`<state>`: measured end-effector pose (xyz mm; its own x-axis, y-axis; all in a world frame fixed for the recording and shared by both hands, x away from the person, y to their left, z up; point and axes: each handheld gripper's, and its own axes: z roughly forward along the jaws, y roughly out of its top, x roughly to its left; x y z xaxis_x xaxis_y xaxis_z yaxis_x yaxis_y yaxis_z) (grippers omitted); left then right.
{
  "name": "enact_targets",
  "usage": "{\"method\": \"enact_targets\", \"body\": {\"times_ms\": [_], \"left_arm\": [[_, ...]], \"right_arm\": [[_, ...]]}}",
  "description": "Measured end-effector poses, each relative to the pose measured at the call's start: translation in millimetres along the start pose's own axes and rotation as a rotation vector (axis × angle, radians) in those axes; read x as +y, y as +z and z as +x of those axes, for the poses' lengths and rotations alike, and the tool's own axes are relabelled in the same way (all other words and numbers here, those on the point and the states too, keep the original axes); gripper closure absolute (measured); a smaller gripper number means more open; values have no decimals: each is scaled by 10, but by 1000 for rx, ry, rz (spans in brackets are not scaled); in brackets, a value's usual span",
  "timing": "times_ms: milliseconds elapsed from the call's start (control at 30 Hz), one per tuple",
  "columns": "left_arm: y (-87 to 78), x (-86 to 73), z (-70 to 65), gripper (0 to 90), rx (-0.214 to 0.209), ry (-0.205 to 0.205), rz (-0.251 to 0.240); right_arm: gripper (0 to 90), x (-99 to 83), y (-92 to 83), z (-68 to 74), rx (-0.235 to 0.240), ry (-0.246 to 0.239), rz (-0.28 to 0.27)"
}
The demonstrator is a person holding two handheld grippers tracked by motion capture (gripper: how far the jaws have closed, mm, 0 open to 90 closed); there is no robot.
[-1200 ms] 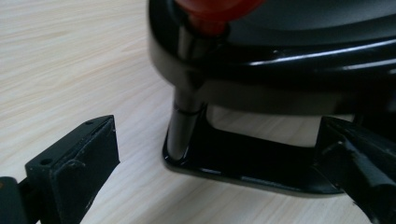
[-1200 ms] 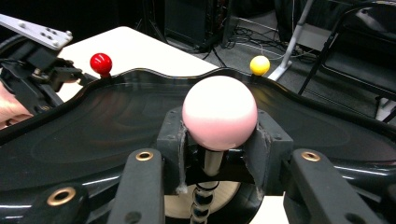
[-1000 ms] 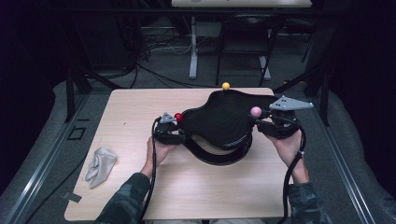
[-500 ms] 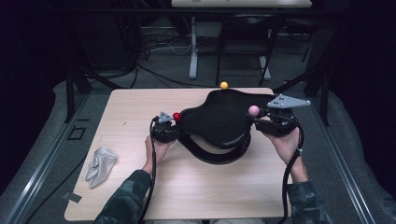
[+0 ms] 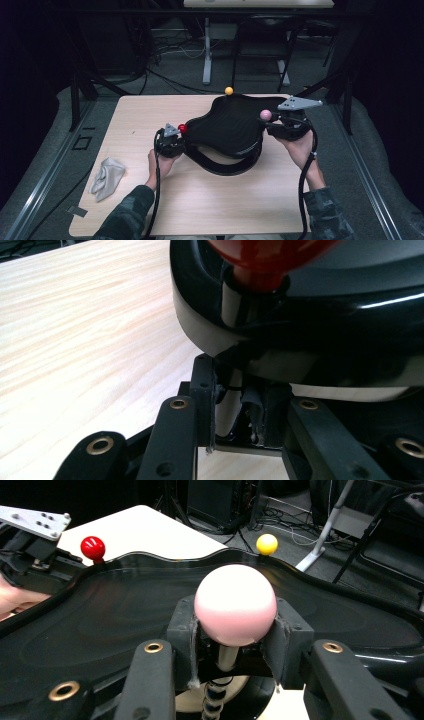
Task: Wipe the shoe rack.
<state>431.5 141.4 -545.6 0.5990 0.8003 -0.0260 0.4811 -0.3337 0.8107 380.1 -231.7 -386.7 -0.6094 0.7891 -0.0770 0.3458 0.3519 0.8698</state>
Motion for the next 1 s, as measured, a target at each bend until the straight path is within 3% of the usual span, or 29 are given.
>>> {"method": "enact_targets", "body": {"times_ms": [367, 900, 1000], "left_arm": [[-197, -146, 88, 745, -18, -7, -5], [-420, -283, 152, 744, 11, -22, 14], [-427, -291, 168, 709, -11, -42, 1]], "right_arm": [[600, 118, 161, 48, 9, -33, 18], [594, 320, 467, 111, 0, -74, 37], [528, 317, 452, 132, 12, -61, 42]]}}
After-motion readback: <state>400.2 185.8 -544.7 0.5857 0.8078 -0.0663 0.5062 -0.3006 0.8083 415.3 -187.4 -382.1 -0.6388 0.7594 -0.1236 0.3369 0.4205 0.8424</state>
